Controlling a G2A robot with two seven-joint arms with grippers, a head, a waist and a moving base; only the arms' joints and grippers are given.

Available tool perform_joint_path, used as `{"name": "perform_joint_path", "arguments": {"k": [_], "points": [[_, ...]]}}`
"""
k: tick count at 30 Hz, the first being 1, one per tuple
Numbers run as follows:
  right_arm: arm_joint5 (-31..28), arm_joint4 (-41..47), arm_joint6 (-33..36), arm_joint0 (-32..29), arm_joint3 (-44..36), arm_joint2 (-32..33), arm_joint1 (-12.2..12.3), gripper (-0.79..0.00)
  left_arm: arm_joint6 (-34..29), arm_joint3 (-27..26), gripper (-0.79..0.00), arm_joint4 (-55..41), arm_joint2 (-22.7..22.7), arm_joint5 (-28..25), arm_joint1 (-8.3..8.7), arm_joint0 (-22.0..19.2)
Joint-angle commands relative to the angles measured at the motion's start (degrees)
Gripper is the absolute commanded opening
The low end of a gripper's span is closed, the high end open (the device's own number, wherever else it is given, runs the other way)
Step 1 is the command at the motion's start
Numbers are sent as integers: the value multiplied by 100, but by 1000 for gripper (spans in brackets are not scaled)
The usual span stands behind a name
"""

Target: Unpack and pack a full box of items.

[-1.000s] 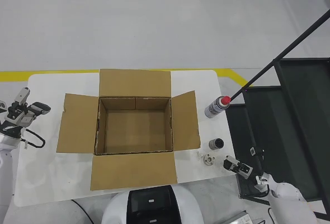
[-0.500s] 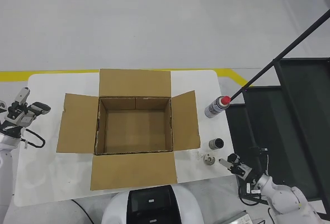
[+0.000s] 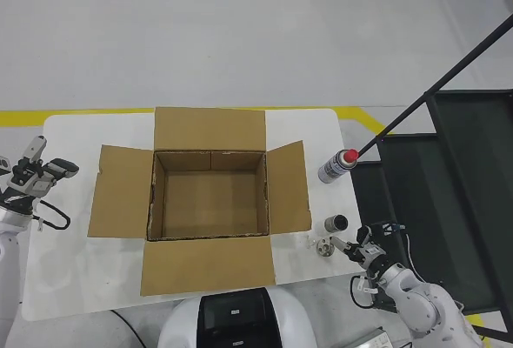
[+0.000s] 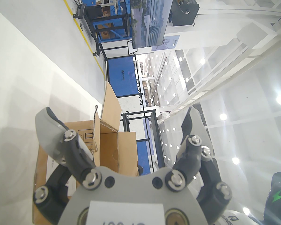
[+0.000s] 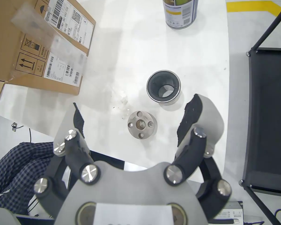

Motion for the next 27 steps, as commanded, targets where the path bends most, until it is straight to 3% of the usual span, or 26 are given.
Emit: {"name": "perform_joint_path", "arguments": {"k": [1, 8, 12, 18, 27], "points": [[1, -2, -1, 0, 0, 0, 0, 0, 0, 0, 0, 0, 0, 0, 0, 0], [49, -63, 57, 40, 1, -32, 1, 0, 0, 0, 0, 0, 0, 0, 0, 0], [566, -1011, 128, 27, -180, -232, -1, 0, 0, 0, 0, 0, 0, 0, 0, 0], [929, -1492, 280, -13, -133, -529, -22, 0, 0, 0, 0, 0, 0, 0, 0, 0], [1322, -2028, 566, 488, 274, -1021, -60, 0, 0, 0, 0, 0, 0, 0, 0, 0]]}}
